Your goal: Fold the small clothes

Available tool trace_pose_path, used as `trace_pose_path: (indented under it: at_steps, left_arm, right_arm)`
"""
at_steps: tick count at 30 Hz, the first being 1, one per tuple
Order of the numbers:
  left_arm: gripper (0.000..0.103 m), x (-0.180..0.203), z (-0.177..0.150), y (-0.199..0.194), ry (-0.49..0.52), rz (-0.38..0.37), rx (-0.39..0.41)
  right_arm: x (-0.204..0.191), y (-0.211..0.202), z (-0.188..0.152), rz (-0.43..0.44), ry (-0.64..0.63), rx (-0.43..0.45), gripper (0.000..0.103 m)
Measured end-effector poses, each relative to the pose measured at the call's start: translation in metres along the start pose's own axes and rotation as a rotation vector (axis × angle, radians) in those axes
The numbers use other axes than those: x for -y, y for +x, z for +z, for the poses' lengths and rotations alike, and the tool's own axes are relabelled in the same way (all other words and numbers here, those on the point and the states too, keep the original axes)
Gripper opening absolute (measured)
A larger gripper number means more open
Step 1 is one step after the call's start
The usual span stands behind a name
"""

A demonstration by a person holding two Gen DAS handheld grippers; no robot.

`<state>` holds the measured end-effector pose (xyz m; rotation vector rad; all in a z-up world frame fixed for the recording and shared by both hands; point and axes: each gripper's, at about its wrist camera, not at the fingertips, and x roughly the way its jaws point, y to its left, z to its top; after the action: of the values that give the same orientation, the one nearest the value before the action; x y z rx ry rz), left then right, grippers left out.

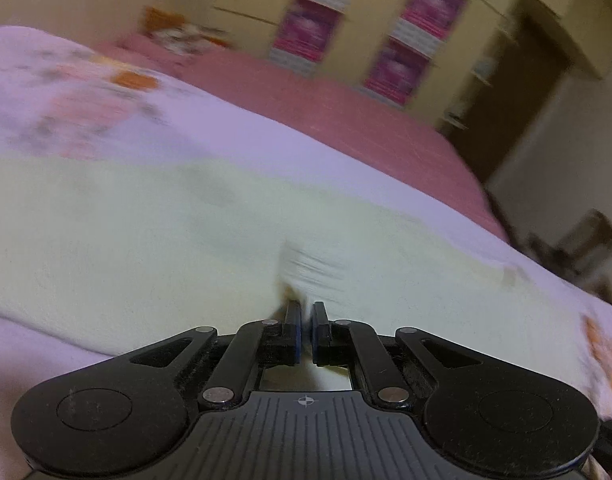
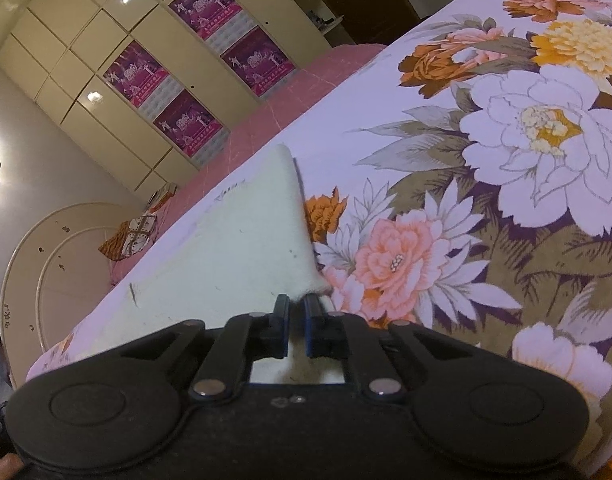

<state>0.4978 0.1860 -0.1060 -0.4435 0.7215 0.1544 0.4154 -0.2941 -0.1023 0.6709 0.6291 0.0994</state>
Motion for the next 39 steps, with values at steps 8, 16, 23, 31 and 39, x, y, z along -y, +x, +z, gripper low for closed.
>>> trace_pose_path:
  at_steps: [8, 16, 23, 31, 39]
  left_arm:
    - [0.003, -0.117, -0.005, -0.064, -0.134, 0.215, 0.11]
    - [0.003, -0.219, -0.025, -0.111, -0.408, 0.224, 0.176]
    - [0.003, -0.243, -0.039, -0.12, -0.493, 0.19, 0.188]
    - [0.004, -0.27, -0.04, -0.116, -0.637, 0.185, 0.228]
    - [0.021, -0.291, -0.036, -0.097, -0.827, 0.13, 0.314]
  right_arm:
    - [0.0, -0.023, 0.003, 0.006, -0.037, 0.034, 0.021]
    - [0.002, -0.033, -0.002, -0.005, -0.045, 0.036, 0.03]
    - [-0.02, -0.028, -0.009, -0.002, -0.111, 0.025, 0.031]
    - [-0.04, -0.028, -0.013, 0.012, -0.184, 0.018, 0.032]
    - [-0.036, -0.029, -0.013, 0.012, -0.168, 0.012, 0.032]
